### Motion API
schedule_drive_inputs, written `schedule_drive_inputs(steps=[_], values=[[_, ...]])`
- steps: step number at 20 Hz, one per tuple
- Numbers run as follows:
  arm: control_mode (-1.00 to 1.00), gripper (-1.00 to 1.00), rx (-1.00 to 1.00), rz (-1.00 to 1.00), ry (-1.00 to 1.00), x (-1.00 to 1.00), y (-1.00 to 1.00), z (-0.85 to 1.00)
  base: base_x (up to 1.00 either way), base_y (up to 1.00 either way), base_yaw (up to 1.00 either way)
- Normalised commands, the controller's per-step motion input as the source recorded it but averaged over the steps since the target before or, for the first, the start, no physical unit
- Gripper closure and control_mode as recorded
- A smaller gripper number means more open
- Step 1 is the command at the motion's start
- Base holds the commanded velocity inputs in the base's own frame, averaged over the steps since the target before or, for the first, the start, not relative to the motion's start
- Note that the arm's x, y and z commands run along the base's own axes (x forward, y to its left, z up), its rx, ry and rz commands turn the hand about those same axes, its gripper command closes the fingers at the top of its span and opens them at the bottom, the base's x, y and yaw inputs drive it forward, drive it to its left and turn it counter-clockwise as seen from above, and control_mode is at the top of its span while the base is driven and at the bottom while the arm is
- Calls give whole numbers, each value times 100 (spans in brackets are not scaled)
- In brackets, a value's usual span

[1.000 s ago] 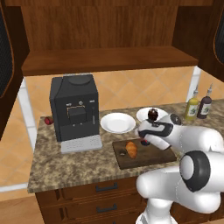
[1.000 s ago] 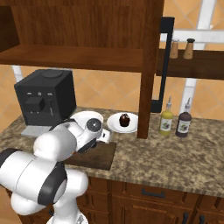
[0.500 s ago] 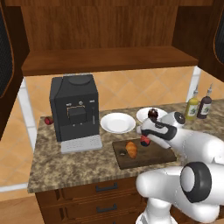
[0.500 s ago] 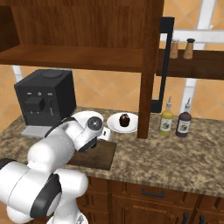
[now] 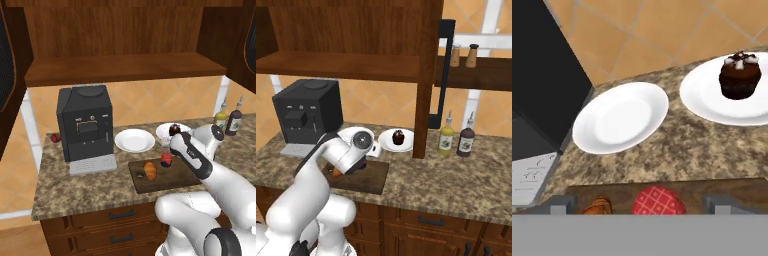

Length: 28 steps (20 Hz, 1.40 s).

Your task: From the different types of pastries on the counter, select a croissant and place it on the cutting board. Then retrieve a jar of jam from the cabinet and place it alongside the croissant on the cutting board.

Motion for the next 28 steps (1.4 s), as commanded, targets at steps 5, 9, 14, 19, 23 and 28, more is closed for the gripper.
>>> schedule_drive_inputs(steps=[5, 9, 14, 19, 23, 28], values=[[-100, -100, 7, -2, 1, -26, 1, 80, 0, 0, 0], [-100, -100, 10, -5, 7, -27, 0, 70, 0, 0, 0], [-100, -100, 3, -3, 10, -35, 0, 58, 0, 0, 0], [-100, -100, -2, -2, 10, -36, 1, 39, 0, 0, 0], [-100, -100, -19, 0, 6, -32, 7, 13, 0, 0, 0], [-100, -100, -26, 0, 8, -19, 18, 6, 0, 0, 0]])
